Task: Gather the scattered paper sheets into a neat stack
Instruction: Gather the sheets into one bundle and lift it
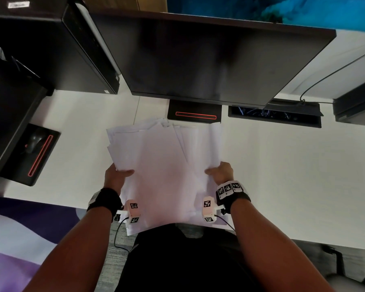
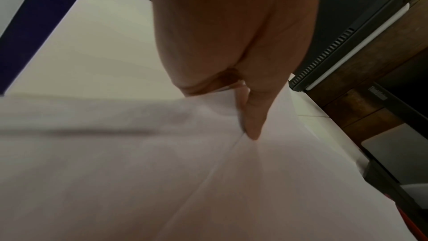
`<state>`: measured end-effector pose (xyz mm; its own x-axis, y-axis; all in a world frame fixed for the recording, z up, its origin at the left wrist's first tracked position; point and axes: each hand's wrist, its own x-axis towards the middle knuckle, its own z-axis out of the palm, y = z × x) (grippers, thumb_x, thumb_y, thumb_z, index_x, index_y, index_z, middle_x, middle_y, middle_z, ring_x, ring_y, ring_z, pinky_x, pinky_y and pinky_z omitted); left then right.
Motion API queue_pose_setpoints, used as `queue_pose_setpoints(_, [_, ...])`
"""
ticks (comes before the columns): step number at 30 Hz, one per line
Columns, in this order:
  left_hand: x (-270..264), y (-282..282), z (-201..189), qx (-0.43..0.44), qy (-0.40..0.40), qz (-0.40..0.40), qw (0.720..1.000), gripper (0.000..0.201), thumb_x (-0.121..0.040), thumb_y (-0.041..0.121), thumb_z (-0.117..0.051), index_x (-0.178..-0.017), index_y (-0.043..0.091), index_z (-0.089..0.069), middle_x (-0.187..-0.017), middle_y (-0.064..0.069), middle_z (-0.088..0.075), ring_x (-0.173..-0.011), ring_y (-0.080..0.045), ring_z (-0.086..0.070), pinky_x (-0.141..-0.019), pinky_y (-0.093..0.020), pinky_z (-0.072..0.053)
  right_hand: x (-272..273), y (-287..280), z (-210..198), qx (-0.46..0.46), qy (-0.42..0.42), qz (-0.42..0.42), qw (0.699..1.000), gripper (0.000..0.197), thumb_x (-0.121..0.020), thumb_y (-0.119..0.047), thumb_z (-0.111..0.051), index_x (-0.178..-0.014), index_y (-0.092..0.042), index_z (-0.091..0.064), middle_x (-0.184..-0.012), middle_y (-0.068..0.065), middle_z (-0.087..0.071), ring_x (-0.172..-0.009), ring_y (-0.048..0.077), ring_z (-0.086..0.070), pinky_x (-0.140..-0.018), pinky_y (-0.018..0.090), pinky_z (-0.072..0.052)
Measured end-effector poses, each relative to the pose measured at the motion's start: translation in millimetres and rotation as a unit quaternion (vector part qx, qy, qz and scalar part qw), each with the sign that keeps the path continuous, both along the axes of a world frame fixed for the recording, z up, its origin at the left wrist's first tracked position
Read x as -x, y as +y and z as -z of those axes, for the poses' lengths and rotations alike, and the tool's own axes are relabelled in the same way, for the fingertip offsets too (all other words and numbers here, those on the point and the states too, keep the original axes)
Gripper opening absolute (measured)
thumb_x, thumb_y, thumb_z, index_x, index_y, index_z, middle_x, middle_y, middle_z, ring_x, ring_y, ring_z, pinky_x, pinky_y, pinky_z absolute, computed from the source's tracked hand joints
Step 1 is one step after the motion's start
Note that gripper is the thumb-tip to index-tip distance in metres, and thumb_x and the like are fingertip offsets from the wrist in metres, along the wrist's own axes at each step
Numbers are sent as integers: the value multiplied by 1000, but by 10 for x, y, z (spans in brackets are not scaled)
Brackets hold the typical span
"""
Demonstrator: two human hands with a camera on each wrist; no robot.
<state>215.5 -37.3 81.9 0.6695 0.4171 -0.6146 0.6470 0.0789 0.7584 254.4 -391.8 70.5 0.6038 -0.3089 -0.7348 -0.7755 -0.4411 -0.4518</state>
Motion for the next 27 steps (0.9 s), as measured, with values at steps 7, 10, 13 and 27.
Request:
queue_pose_setpoints(7, [22, -18, 30, -5, 9, -11, 1000, 47, -77, -19, -72, -116, 4, -63, -110, -17, -67, -99, -27, -61, -71, -22, -48, 169, -578, -391, 67, -76, 21, 995, 25, -80, -18, -80, -96, 1, -74, -94, 18, -76, -91, 35, -74, -80, 43, -63])
queue_pose_setpoints(10, [34, -28, 11, -10, 11, -9, 1000, 49, -79, -19, -71, -123, 0, -63, -113, -16, -67, -100, -26, -61, -73, -24, -47, 284, -836, -829, 76, -130, 17, 988, 31, -77, -18, -87, -98, 2, -75, -92, 19, -76, -86, 33, -74, -73, 39, -61])
queue_pose_setpoints(13, [33, -30, 5, -8, 12, -11, 1000, 49, -78, -18, -72, -122, 3, -63, -115, -15, -67, -102, -26, -61, -88, -32, -47, 451, -1055, -1336, 59, -171, 31, 983, 31, -75, -17, -90, -97, 1, -76, -88, 15, -76, -80, 30, -75, -64, 32, -57])
queue_pose_setpoints(27, [35, -46, -117, 4, 34, 4, 999, 46, -83, -10, -71, -128, 1, -64, -108, -13, -71, -93, -25, -63, -67, -25, -45, -7, -297, -1829, -386, -177, 36, 905, 44, -65, 5, -84, -108, -1, -77, -110, 19, -79, -95, 30, -78, -82, 37, -63])
